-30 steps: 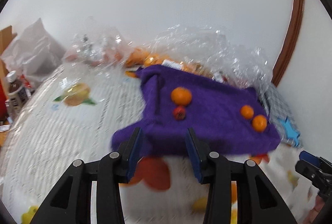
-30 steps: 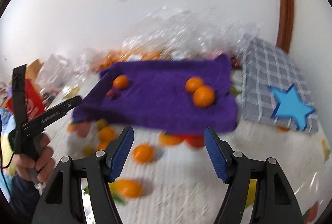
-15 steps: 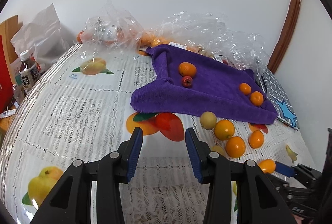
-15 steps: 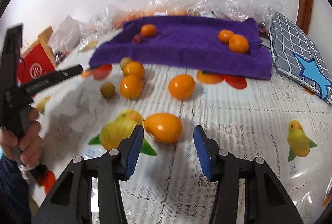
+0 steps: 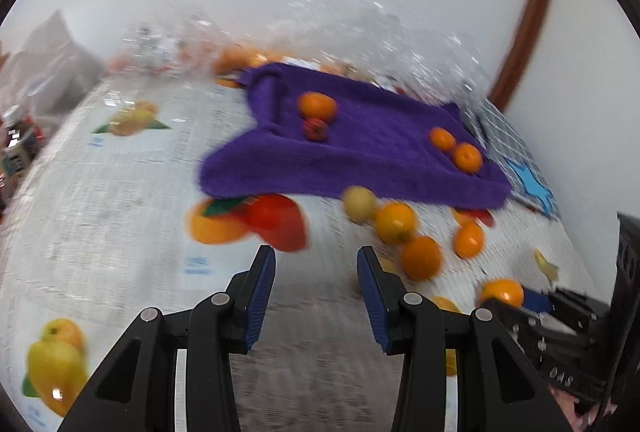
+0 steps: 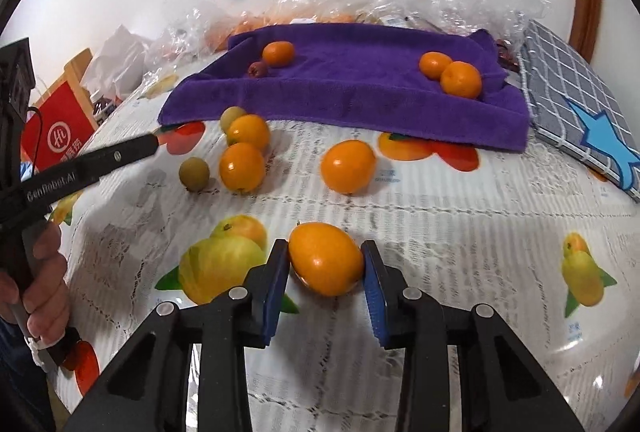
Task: Organize fruits
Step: 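Grasp an oval orange with the right tool while the left tool grasps a yellow-green fruit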
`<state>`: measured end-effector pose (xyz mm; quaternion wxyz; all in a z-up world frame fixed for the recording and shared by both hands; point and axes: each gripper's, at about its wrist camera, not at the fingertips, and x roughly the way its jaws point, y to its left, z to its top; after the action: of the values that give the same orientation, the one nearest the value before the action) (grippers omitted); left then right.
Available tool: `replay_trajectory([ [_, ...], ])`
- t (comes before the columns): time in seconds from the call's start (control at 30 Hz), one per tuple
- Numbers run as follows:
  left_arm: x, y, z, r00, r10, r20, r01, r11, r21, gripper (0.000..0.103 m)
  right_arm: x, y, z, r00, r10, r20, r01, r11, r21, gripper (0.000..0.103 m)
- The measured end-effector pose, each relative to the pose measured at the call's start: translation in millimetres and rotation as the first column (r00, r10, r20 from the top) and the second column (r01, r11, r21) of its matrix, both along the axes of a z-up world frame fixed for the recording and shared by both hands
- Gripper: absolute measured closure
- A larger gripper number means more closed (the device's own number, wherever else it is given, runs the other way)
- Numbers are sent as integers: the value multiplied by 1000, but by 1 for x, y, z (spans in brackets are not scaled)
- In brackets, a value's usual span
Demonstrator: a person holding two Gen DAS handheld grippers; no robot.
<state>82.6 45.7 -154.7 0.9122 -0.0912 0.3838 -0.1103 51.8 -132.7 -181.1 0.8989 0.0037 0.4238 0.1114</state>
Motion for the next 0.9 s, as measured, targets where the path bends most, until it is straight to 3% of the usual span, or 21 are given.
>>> replay_trajectory([
  [0.17,4,-28,-6,998,-52,-42,54,998,31,63,-6,-21,9,997,-57,43,59,997,-43,67],
  [0.57,9,-52,-13,997,-12,-78,22,992,124,63,-8,-61,7,990,-131,48,131,991,-9,67],
  [0.63,9,-55,-13,997,-3,-78,15,988,151,67,-7,-62,3,990,-138,40,138,990,-2,67],
  [0.67,9,-56,-13,997,0,-77,12,987,159,74,-7,-63,1,990,-140,30,140,990,1,67],
  [0.7,9,-55,-13,997,-1,-78,13,987,157,78,-7,-64,2,989,-142,31,141,990,7,67],
  [0.9,7,-52,-13,997,-9,-75,16,994,105,78,-7,-65,1,988,-150,31,149,989,18,67],
])
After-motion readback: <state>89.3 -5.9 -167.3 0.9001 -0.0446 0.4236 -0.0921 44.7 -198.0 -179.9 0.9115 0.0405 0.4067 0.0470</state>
